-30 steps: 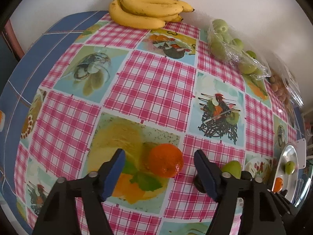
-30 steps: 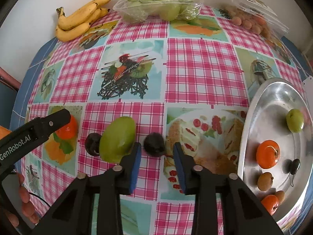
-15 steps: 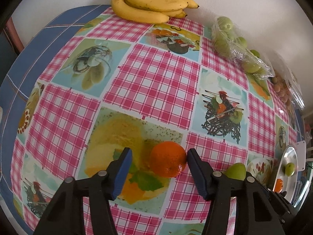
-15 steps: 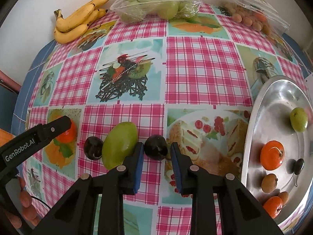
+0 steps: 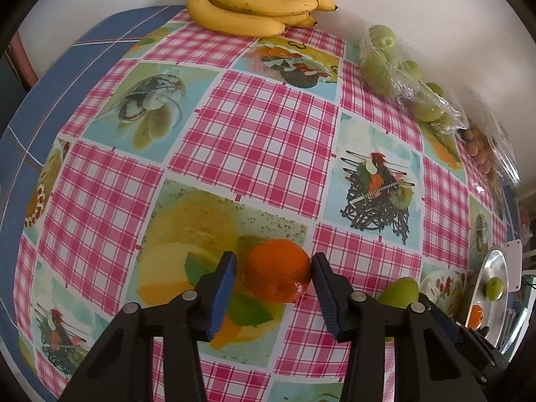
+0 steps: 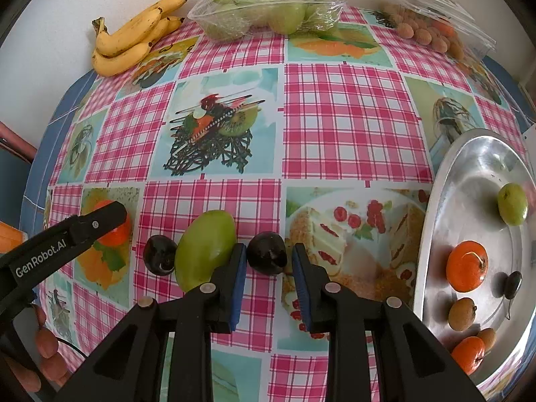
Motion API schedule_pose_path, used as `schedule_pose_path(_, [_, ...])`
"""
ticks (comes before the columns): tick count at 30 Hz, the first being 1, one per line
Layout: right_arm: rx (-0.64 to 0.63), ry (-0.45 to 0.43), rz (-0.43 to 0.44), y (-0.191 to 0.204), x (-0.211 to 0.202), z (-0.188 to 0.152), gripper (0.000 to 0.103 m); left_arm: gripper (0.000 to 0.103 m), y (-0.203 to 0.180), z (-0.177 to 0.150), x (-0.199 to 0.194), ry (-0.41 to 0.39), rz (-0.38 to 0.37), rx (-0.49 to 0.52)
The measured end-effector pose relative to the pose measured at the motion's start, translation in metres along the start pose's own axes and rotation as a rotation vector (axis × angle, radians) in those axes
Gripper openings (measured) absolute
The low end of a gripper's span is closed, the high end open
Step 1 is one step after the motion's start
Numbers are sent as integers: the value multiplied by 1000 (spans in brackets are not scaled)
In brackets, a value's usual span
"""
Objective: Organize fruits
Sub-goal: 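Grasp a dark plum with the right tool while the left tool grasps a mandarin, then carry the mandarin in the left tool while the right tool carries the plum to the plate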
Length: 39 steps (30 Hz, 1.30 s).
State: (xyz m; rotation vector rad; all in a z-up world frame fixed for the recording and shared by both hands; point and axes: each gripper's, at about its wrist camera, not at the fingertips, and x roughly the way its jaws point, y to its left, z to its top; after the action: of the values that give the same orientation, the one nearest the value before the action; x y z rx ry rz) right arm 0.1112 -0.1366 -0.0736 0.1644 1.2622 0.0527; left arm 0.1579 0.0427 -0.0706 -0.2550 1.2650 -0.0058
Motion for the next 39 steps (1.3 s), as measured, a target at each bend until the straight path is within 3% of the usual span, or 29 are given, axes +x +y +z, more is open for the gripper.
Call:
schedule_pose_path(2, [-2, -1, 1, 1, 0, 0, 28, 43, 0, -1, -1, -2, -9, 1])
schedule_pose_path(10, [16, -4, 9, -1, -2, 0, 24, 42, 0, -1, -7, -13, -13, 1])
schedule_pose_path(24, [76, -74, 19, -20, -43, 6, 24, 42, -22, 9, -62, -137, -61, 43])
schedule_pose_path(30, [133, -71, 6, -41, -55, 4, 24, 42, -35, 7, -78, -169, -79, 62])
schedule_pose_path(39, [234, -80, -41, -93, -78, 1, 24, 42, -82, -10, -76, -135, -122, 143])
